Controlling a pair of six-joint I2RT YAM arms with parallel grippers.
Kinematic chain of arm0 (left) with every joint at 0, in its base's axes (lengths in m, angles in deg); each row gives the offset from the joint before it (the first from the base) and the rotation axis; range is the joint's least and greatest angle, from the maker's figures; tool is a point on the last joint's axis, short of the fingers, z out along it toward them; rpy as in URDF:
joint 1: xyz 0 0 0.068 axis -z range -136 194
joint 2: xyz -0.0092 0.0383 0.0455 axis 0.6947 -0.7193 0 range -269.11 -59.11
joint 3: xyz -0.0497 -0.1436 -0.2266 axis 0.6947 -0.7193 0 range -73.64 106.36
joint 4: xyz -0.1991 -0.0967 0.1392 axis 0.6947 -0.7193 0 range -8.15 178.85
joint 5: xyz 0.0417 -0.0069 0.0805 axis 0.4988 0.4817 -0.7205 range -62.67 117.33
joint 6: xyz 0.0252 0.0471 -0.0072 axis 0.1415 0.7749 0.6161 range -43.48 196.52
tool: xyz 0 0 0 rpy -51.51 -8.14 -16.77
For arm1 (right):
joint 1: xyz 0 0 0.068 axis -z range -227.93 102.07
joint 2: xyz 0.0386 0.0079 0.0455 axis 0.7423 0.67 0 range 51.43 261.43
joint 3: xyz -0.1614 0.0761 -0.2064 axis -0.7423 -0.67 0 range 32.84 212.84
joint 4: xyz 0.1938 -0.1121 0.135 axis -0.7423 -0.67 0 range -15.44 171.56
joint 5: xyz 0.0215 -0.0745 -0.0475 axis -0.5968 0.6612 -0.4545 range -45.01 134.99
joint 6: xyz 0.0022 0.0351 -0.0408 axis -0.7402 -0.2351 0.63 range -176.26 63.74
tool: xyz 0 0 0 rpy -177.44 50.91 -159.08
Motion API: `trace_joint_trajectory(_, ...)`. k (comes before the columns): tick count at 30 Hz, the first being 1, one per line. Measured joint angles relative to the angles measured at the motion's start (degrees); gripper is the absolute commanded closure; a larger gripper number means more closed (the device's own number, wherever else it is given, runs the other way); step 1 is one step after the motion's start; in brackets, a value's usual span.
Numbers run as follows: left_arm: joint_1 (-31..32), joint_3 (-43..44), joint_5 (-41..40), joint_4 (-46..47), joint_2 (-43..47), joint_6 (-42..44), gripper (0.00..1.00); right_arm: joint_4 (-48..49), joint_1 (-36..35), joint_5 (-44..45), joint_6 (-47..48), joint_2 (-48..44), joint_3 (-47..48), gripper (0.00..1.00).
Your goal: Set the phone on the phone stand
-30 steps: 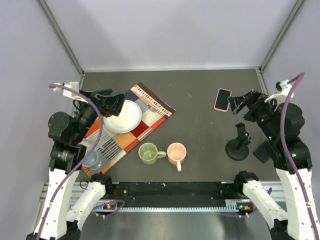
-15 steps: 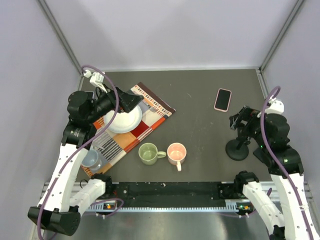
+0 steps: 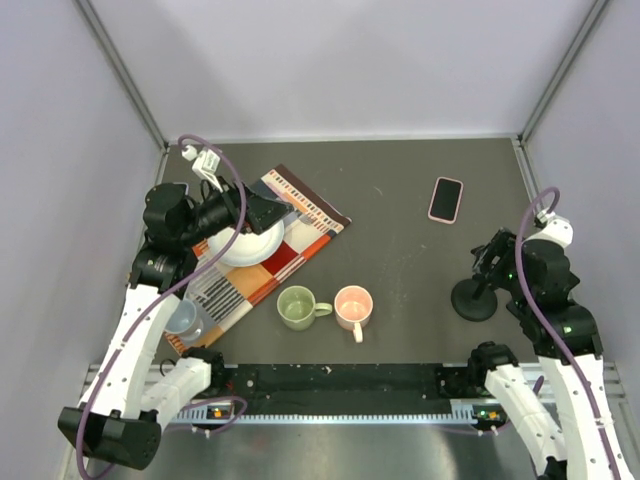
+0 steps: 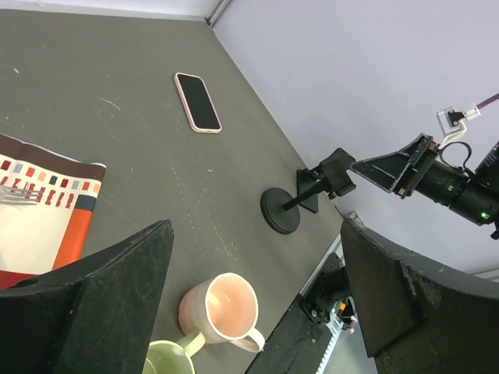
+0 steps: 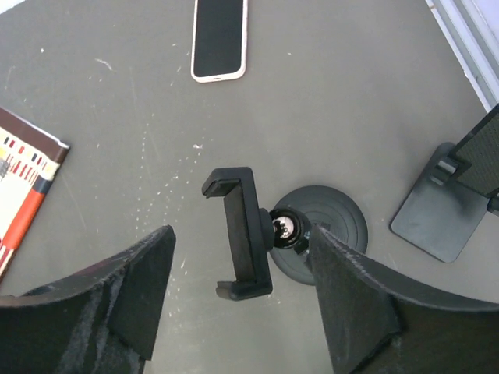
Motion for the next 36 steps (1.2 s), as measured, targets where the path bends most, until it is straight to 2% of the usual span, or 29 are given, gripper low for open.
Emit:
trace_joint_trajectory(7, 0.0, -1.4, 1.1, 0.4, 0.5, -0.5, 0.07, 0.1, 0.0, 2.3, -0.4, 1.6, -1.7, 0.40)
trace_joint_trajectory(8, 0.0, -1.8, 1.3, 0.6, 0.6, -0.9, 0.08, 0.4, 0.0, 2.5, -0.4, 1.9, -1.9, 0.46)
trace_joint_trajectory(11, 0.0, -3.0, 2.2, 1.6, 0.6, -2.0, 0.08, 0.9, 0.0, 2.6, -0.8, 2.6, -2.4, 0.54)
trace_joint_trajectory(17, 0.3, -4.6, 3.8, 3.5, 0.4, -4.6, 0.09, 2.3, 0.0, 1.7, -1.1, 3.1, -4.3, 0.59)
trace_joint_trajectory(19, 0.9, -4.8, 4.0, 4.2, 0.3, -5.3, 0.09, 2.9, 0.0, 1.2, -1.2, 3.5, -4.7, 0.65)
trace_joint_trajectory(21, 1.8, -4.8, 3.9, 4.6, 0.0, -5.6, 0.10, 3.6, 0.0, 0.9, -1.2, 3.7, -5.1, 0.79)
trace_joint_trajectory(22, 2.4, -4.8, 3.9, 4.8, -0.3, -5.7, 0.10, 3.9, 0.0, 1.0, -0.9, 3.7, -5.3, 0.82)
trace_joint_trajectory(23, 3.2, -4.8, 3.8, 5.0, -0.6, -5.8, 0.10, 4.3, 0.0, 0.8, -1.1, 3.7, -5.5, 0.91)
trace_joint_trajectory(25, 4.8, -4.9, 3.4, 5.7, -1.2, -5.9, 0.10, 4.8, 0.0, -0.1, -0.7, 3.6, -5.6, 0.99)
trace_joint_trajectory(30, 11.4, -5.0, 0.9, 7.2, -3.7, -6.0, 0.12, 6.7, 0.0, -5.0, 1.7, 3.7, -6.1, 1.00)
trace_joint_trajectory(36, 19.1, -5.1, -1.2, 8.9, -8.2, -6.1, 0.16, 10.3, 0.0, -17.4, 6.8, 6.5, -6.1, 1.00)
